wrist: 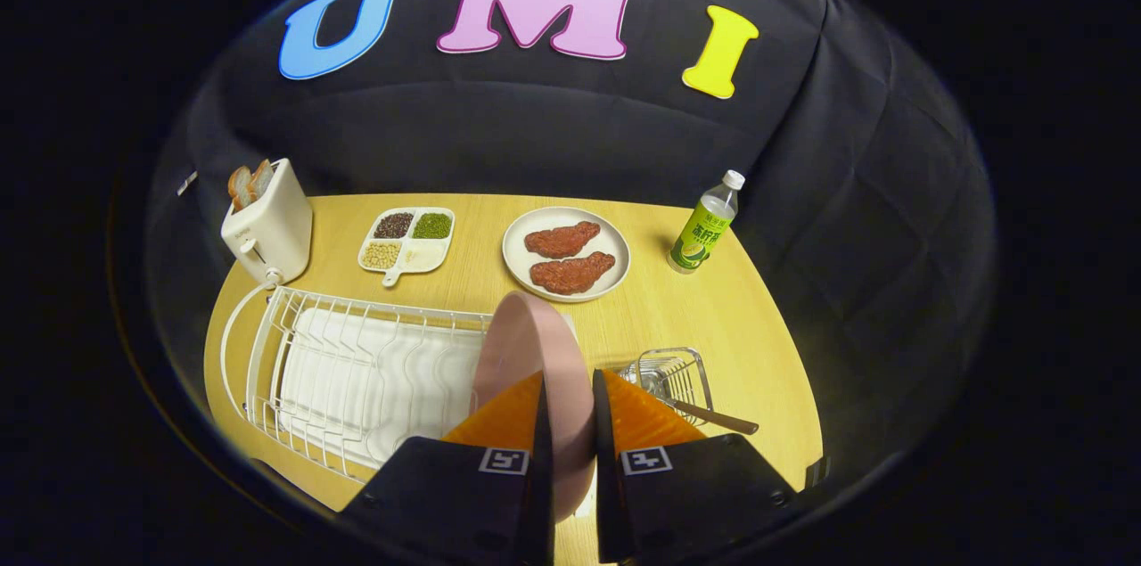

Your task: Take the plate from the dish rack, then take the spoon from the basket and place it into the plate.

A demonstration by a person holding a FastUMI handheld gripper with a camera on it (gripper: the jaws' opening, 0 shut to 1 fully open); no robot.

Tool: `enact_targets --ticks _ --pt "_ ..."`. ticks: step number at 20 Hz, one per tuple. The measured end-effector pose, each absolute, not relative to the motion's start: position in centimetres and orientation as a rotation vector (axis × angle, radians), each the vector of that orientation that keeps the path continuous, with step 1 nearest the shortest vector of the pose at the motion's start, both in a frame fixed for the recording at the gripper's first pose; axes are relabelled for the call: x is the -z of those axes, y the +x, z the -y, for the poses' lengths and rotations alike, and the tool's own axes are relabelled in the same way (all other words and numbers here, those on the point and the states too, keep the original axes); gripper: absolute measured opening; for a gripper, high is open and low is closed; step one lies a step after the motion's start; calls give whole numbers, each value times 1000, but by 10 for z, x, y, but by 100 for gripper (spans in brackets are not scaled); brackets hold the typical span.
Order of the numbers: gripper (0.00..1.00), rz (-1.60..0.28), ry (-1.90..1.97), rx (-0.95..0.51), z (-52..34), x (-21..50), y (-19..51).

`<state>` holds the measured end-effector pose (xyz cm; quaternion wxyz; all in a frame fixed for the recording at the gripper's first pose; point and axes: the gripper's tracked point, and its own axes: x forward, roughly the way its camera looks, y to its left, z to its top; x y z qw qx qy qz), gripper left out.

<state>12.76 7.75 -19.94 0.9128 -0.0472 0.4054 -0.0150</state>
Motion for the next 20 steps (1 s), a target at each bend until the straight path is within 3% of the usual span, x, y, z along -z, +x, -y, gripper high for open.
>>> enact_targets --ticks 9,20 --pt "22 -674 -464 -44 -113 161 145" --pt "18 -763 -116 -230 -120 152 72"
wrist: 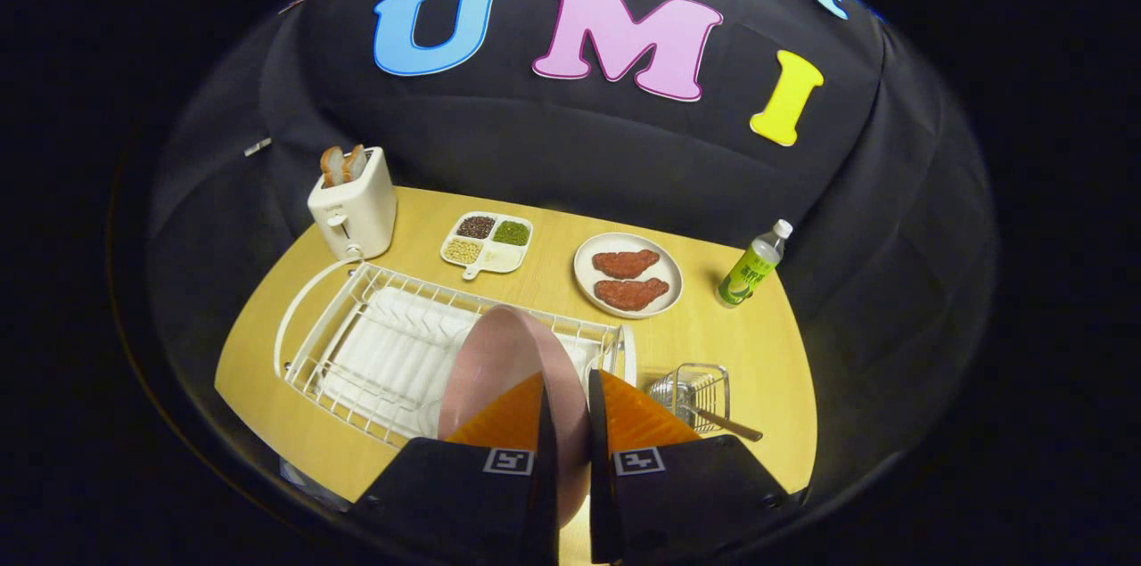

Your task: Take the plate from the dish rack, then take the spoon from the basket and place it into the plate.

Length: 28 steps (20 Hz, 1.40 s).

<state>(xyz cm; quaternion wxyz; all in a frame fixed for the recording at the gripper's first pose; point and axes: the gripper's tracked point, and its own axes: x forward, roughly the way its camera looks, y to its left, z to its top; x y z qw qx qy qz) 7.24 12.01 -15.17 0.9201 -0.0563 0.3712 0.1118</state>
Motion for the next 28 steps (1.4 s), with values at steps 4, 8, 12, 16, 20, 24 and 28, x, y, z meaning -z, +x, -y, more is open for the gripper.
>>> enact_targets --ticks 4,8,12,16,20,24,28 --pt "18 -789 49 -314 -123 150 24" --pt "18 -859 213 -377 -123 171 -26" --pt "18 -920 239 -383 -114 205 -63" --pt "18 -951 303 -414 -116 232 -82" --pt "18 -974 346 -448 -120 266 -89" --pt "18 -1010 346 -448 -117 301 -92" --pt "18 -1033 382 -403 -112 321 -84"
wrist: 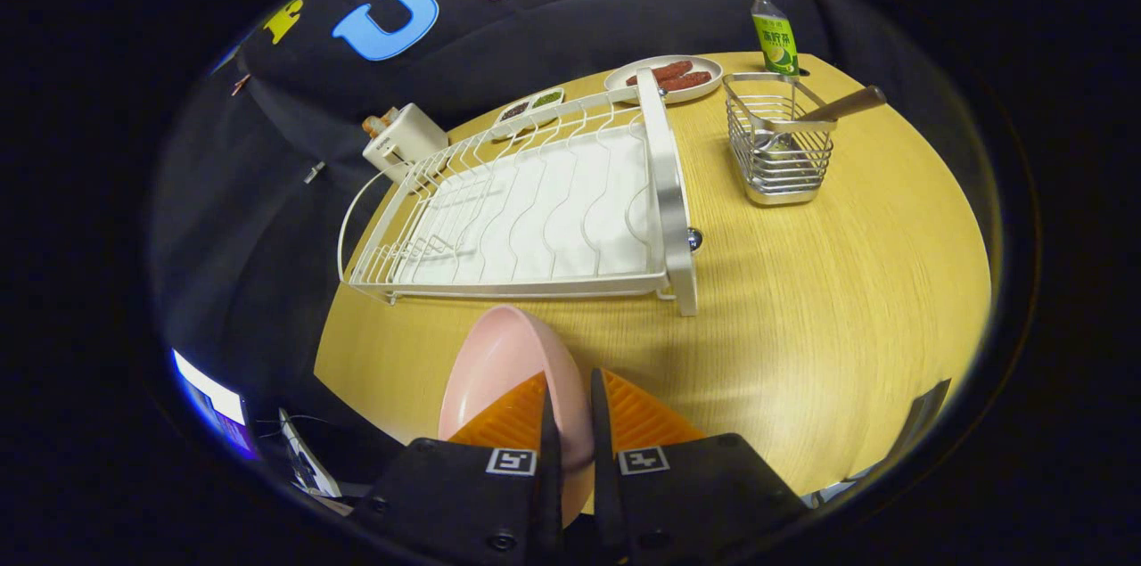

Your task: Take the plate from the dish rack, then take the spoon from the basket and place it into the plate.

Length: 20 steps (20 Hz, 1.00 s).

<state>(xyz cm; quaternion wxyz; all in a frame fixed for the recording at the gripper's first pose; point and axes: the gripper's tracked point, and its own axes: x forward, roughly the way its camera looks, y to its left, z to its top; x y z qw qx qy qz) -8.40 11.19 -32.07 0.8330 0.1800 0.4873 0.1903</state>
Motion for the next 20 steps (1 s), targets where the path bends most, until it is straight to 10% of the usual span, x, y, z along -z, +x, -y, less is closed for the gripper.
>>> enact_targets --ticks 6,13,20 --pt "26 -1037 327 -373 -100 334 -80" --pt "99 -911 276 -338 -57 297 -62" --pt "99 -647 125 -309 34 244 -11"
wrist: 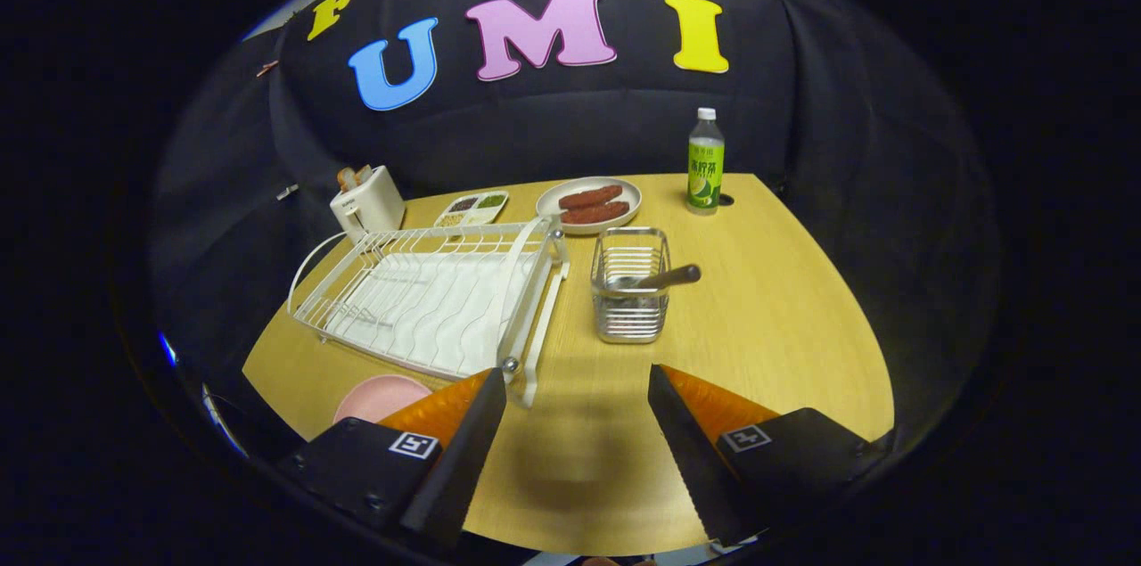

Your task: Take the plate from the dish rack, then take the spoon from the basket and place it into the plate.

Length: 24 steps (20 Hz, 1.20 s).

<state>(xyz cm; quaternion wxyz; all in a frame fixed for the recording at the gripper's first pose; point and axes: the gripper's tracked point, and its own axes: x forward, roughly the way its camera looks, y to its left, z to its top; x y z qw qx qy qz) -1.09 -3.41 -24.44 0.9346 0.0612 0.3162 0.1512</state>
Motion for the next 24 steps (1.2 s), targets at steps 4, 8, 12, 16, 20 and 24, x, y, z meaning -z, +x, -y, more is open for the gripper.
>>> enact_targets --ticks 4,8,12,16,20,24 --pt "99 -516 63 -341 66 229 26" --pt "99 -469 22 -408 72 242 55" --pt "99 -418 37 -447 65 258 82" --pt "98 -374 38 -475 53 276 97" --pt "74 -338 57 -487 45 285 102" --pt "74 -301 44 -479 43 283 108"
